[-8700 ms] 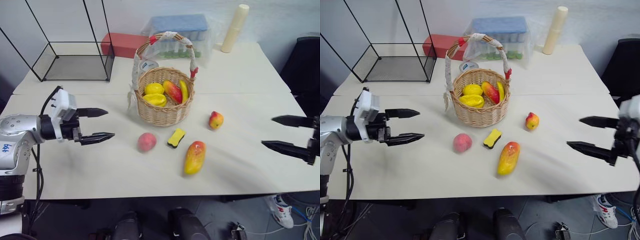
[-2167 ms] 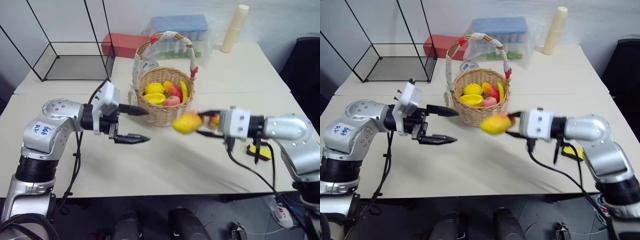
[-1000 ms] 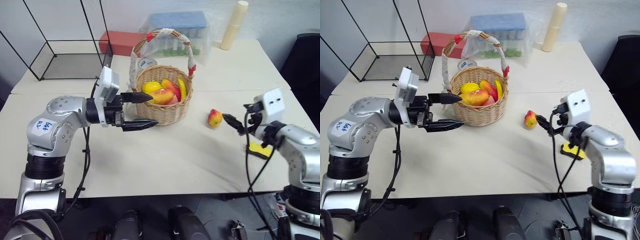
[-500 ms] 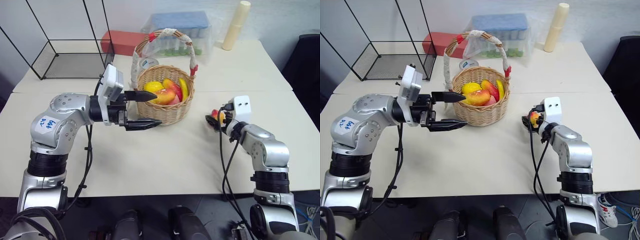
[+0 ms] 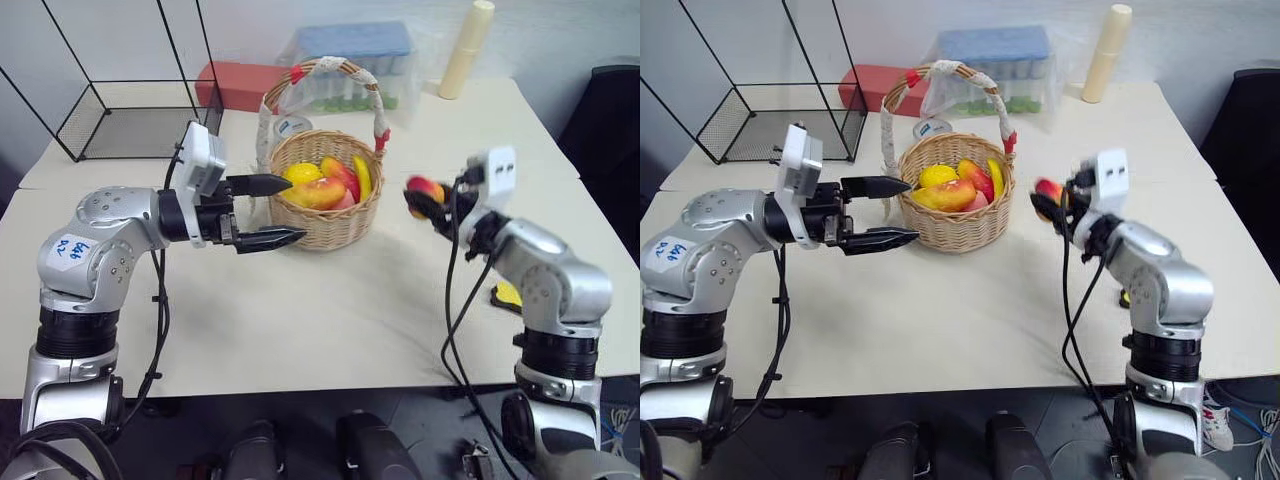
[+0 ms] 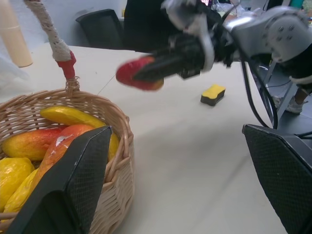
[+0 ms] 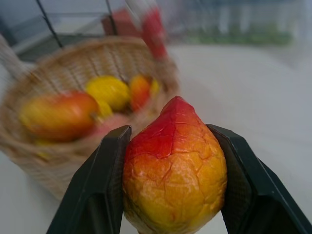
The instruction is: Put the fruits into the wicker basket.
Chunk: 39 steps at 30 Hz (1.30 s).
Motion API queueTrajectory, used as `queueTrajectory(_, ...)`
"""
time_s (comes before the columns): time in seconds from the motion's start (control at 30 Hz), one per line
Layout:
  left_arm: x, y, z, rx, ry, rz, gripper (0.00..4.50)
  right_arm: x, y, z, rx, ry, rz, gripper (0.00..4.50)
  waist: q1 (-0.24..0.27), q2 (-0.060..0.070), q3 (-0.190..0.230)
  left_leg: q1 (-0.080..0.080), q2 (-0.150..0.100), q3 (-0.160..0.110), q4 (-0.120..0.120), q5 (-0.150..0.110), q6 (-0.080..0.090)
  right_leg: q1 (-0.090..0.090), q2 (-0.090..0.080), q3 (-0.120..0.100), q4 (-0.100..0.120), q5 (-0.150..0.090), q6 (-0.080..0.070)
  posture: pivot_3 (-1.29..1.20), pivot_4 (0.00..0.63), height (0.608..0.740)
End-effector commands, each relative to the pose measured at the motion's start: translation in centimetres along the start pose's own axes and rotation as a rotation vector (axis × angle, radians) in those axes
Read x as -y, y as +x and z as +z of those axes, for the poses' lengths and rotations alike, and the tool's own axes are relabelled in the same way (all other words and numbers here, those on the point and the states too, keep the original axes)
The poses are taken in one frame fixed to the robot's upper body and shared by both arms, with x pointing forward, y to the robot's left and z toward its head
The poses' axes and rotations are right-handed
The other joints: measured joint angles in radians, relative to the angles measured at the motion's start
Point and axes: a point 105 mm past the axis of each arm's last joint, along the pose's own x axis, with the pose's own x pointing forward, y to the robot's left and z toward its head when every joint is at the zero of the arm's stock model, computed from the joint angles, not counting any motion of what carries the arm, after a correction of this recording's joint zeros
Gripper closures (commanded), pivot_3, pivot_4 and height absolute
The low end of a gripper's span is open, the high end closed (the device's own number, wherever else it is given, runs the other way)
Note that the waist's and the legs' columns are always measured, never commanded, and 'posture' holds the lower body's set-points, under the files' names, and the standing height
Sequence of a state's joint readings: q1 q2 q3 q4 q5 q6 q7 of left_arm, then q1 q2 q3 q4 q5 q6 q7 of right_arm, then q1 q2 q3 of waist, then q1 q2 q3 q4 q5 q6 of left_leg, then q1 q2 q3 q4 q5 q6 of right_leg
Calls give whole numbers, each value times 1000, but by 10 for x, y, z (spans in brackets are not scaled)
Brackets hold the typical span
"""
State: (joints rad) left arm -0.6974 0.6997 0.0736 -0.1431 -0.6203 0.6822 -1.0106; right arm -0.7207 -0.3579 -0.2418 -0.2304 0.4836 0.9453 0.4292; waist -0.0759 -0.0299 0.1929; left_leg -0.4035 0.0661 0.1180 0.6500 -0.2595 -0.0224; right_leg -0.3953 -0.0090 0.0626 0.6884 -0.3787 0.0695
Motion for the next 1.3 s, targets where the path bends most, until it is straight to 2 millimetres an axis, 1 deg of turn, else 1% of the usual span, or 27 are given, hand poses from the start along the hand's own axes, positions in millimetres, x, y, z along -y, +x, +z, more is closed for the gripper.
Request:
queueTrajectory(0.03,-1,-5,9,23,34,16,0,-25,15,14,24,-14,85,2509,-2,0,0,0,0,0,0,0,0,0,0,0,0,0,0,0,150,740)
queueTrajectory(0.1,-1,-2,10,30,37,12,0,-34,33,16,21,-13,104,2509,-5,0,0,0,0,0,0,0,0,0,0,0,-1,0,0,0,150,740)
queueTrajectory(0.17,-1,0,11,33,44,8,0,-38,50,15,13,-35,100,2509,-7,0,0,0,-1,0,0,0,0,0,-1,0,-1,0,0,0,150,740)
queueTrajectory(0.27,-1,1,12,34,52,9,0,-36,65,14,14,-32,77,2509,-8,0,0,-1,-1,0,0,0,0,-1,-1,0,0,0,0,0,150,740)
queueTrajectory(0.3,-2,0,13,38,53,14,0,-31,73,13,10,-43,41,2509,-8,0,0,-1,-1,0,-1,0,0,-1,-1,0,-1,0,0,0,150,740)
queueTrajectory(0.33,-3,-1,13,41,53,19,0,-28,78,11,5,-57,13,1797,-9,0,0,-2,-1,0,-1,0,0,-2,-1,0,-1,0,0,0,150,740)
queueTrajectory(0.37,-3,-2,14,43,53,22,0,-27,82,10,2,-75,-2,1634,-9,0,0,-2,-1,0,-1,0,0,-2,-1,0,0,0,0,0,150,740)
queueTrajectory(0.43,-3,-3,13,42,52,26,0,-31,84,13,10,-91,13,897,-9,0,0,-2,-1,0,-1,0,0,-2,-1,0,-1,0,0,0,150,740)
queueTrajectory(0.5,-3,-4,12,41,50,30,0,-40,78,19,31,-95,59,292,-9,0,0,-2,-1,0,-1,0,0,-2,-1,0,0,0,0,0,150,740)
queueTrajectory(0.53,-2,-4,12,42,50,31,0,-43,74,21,39,-95,79,292,-9,0,0,-2,-1,0,-1,0,0,-2,-1,0,-1,0,0,0,150,740)
queueTrajectory(0.6,-3,-4,12,43,50,37,0,-49,59,26,57,-102,114,292,-8,0,0,-2,-1,0,-1,0,0,-2,-1,0,0,0,0,0,150,740)
queueTrajectory(0.67,-3,-5,12,44,49,43,0,-49,43,27,62,-108,112,292,-7,0,0,-2,0,0,-2,0,0,-2,-1,0,0,0,0,0,150,740)
queueTrajectory(0.77,-3,-6,12,45,49,49,0,-35,26,21,49,-131,30,292,-7,0,0,-2,-1,0,-1,0,0,-2,-1,0,0,0,0,0,150,740)
queueTrajectory(0.83,-4,-5,12,46,50,50,0,-22,24,18,44,-131,-38,292,-7,0,0,-2,-1,0,0,0,0,-2,-2,0,0,0,0,0,150,740)
queueTrajectory(0.93,-4,-3,13,47,53,46,0,-9,32,17,48,-120,-92,292,-13,0,0,-1,-1,1,-1,0,0,-2,-1,1,0,0,0,0,150,740)
queueTrajectory(1.03,-4,-2,14,43,63,37,0,0,47,18,64,-125,-114,292,-14,0,0,-1,0,1,-2,1,-1,-2,0,1,0,0,0,0,150,740)
queueTrajectory(1.1,-5,-3,16,44,67,36,0,2,61,18,72,-110,-113,292,-15,0,0,-1,0,1,-2,1,-1,-3,0,1,0,0,0,0,150,740)
queueTrajectory(1.17,-6,-3,17,44,69,38,0,2,69,17,75,-98,-105,292,-14,0,0,-1,0,2,-2,1,-1,-3,0,1,0,0,0,0,150,740)
queueTrajectory(1.27,-8,-2,15,36,83,47,0,1,92,11,54,-141,-91,292,-14,0,0,-1,0,1,-2,0,0,-3,0,1,0,0,-1,0,150,740)
queueTrajectory(1.3,-7,-1,14,36,84,46,0,4,98,10,51,-158,-101,458,-14,0,0,-1,-1,2,-1,0,0,-3,-1,1,-1,0,0,0,150,740)
